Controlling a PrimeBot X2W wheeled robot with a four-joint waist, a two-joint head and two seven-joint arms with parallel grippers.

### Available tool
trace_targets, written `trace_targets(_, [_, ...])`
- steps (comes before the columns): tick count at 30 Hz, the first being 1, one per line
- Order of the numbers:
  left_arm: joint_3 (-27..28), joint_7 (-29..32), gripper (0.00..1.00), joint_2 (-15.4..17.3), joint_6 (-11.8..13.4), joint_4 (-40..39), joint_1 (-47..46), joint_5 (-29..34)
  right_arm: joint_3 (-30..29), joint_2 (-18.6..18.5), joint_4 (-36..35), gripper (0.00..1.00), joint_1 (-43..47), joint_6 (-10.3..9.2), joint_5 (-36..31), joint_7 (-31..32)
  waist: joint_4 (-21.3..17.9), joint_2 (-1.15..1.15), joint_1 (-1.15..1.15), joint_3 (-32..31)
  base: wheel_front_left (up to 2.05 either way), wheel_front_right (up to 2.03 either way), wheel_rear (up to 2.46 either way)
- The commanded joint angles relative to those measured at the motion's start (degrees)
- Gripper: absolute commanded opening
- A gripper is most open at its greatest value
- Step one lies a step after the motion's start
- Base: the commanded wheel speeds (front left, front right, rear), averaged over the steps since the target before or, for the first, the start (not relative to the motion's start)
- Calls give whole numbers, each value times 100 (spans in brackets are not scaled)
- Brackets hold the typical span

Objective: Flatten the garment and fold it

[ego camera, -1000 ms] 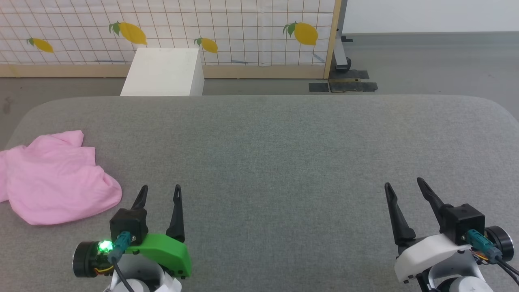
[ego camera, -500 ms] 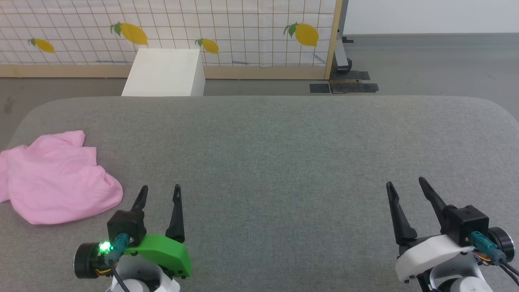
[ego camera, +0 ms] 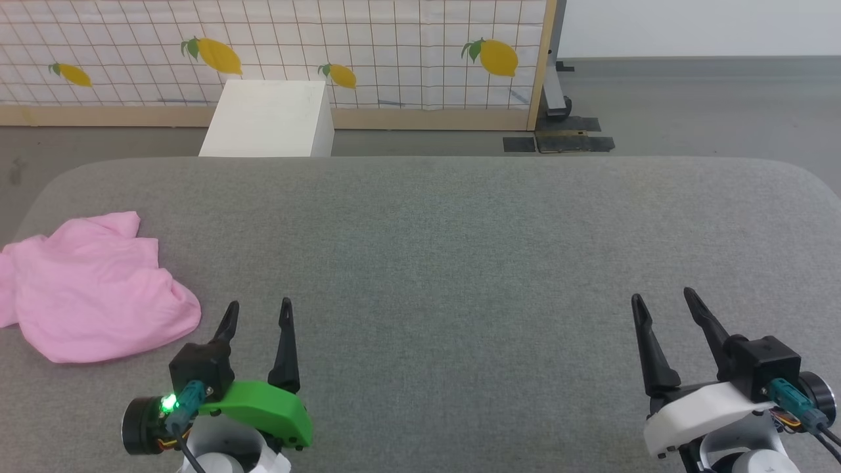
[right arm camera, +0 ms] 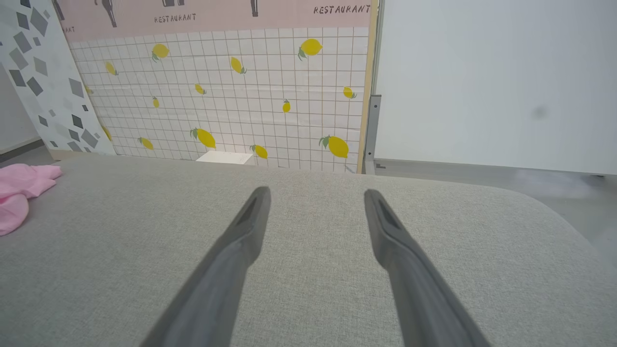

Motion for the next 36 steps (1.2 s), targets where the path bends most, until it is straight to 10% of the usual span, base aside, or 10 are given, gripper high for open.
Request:
trace_targets(1, [-15,-50,100,58,38,33,-80,-56,-13,3,25,100,-51,-4,54,-59,1,0,0,-2,0,0,0])
trace_targets(36, [-336,-407,100,219,329,191,-122,-560,-122,5,237,100,-85,-7,349,-428,21,0,0,-37,0,0,0])
